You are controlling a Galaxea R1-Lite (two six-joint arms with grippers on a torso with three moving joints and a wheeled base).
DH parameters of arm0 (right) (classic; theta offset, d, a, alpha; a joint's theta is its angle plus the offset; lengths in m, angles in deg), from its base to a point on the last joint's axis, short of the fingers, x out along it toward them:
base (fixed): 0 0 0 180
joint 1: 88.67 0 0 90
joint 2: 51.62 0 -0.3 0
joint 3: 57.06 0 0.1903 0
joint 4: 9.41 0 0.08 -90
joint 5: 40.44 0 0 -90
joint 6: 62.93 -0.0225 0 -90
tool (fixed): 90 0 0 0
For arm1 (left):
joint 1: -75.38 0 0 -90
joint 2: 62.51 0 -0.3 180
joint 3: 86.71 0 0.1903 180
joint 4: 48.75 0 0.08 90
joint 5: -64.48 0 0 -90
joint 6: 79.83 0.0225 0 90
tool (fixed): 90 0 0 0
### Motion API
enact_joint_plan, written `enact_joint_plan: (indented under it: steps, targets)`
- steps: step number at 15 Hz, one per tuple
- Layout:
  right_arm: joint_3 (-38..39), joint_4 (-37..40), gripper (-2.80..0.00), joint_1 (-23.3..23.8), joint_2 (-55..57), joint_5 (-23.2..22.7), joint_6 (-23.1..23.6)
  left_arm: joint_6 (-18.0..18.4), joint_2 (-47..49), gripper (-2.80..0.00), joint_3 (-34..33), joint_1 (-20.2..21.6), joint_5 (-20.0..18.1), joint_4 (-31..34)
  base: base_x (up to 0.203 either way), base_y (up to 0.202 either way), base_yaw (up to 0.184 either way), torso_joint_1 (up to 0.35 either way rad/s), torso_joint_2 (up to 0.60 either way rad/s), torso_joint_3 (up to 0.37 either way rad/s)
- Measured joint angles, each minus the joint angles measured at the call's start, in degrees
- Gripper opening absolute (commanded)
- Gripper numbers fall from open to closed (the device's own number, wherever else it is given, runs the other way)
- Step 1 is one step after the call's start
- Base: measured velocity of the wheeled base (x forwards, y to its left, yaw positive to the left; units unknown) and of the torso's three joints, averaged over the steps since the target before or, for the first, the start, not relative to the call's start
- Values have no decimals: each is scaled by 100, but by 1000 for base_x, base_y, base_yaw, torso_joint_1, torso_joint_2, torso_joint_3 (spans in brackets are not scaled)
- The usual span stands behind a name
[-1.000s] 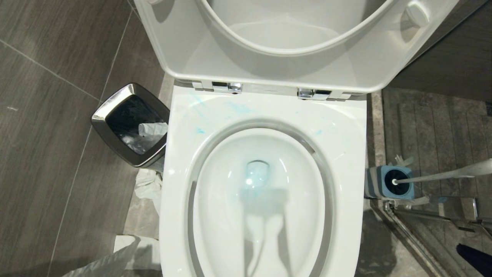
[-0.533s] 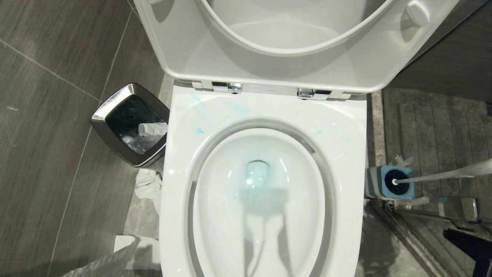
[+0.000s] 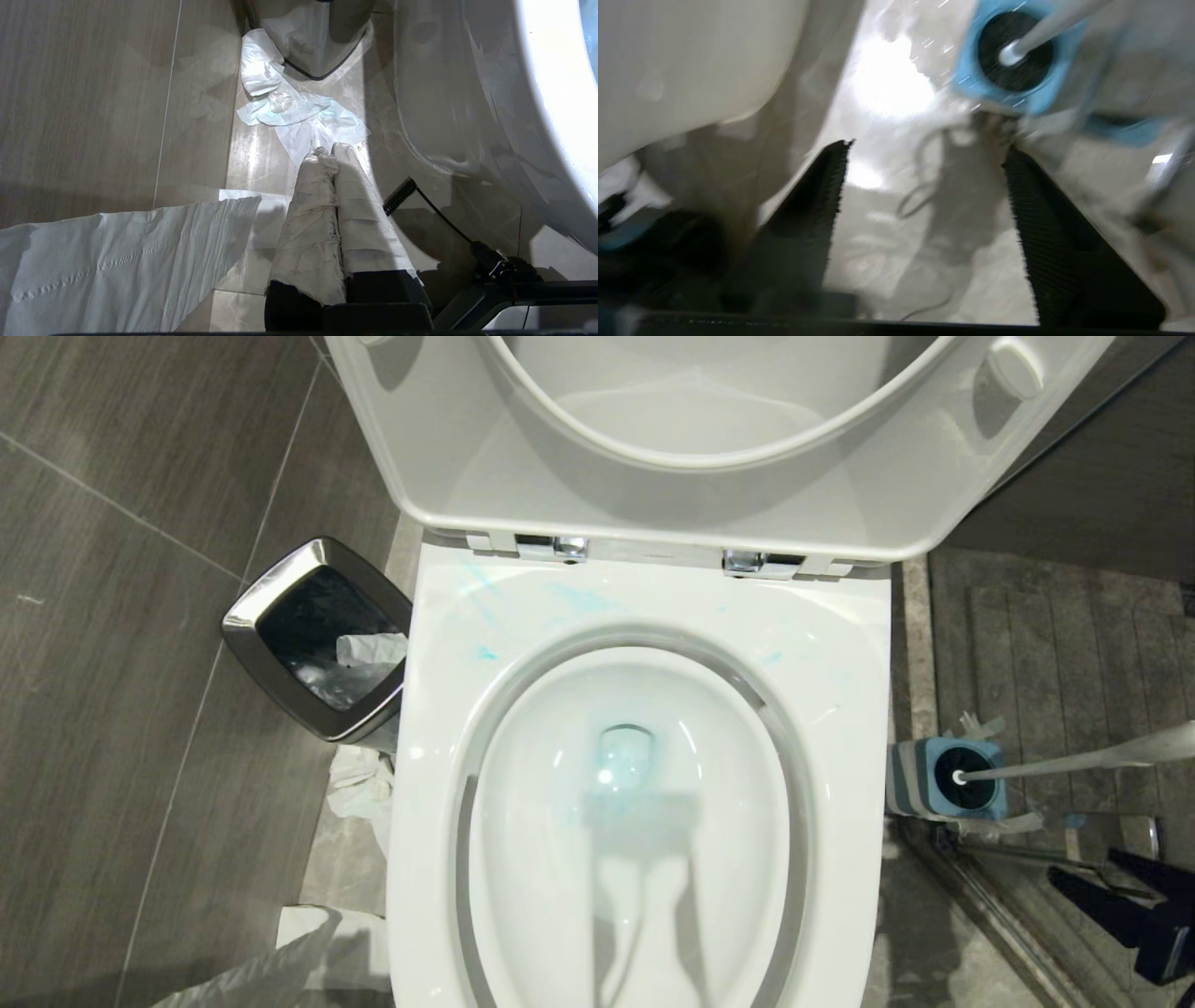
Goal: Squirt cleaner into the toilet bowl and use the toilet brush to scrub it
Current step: Scrub the toilet bowl
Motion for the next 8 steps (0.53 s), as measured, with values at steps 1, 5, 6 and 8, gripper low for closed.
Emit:
enact_joint_plan:
  steps: [1, 5, 6, 8]
  targets:
    - [24, -278, 0, 0, 122, 185, 12, 0, 0, -280, 0, 0, 2, 0, 0, 0, 0, 0, 0, 0]
    - [64, -1056, 0, -5, 544, 1161, 57, 1, 0, -280, 0, 0, 2, 0, 0, 0, 0, 0, 0, 0]
    - [67, -1173, 0, -5, 644, 1388, 57, -2, 0, -280, 0, 0, 0, 0, 0, 0, 0, 0, 0, 0]
    - [45, -1321, 0, -5, 798, 1542, 59, 0, 0, -280, 0, 0, 2, 0, 0, 0, 0, 0, 0, 0]
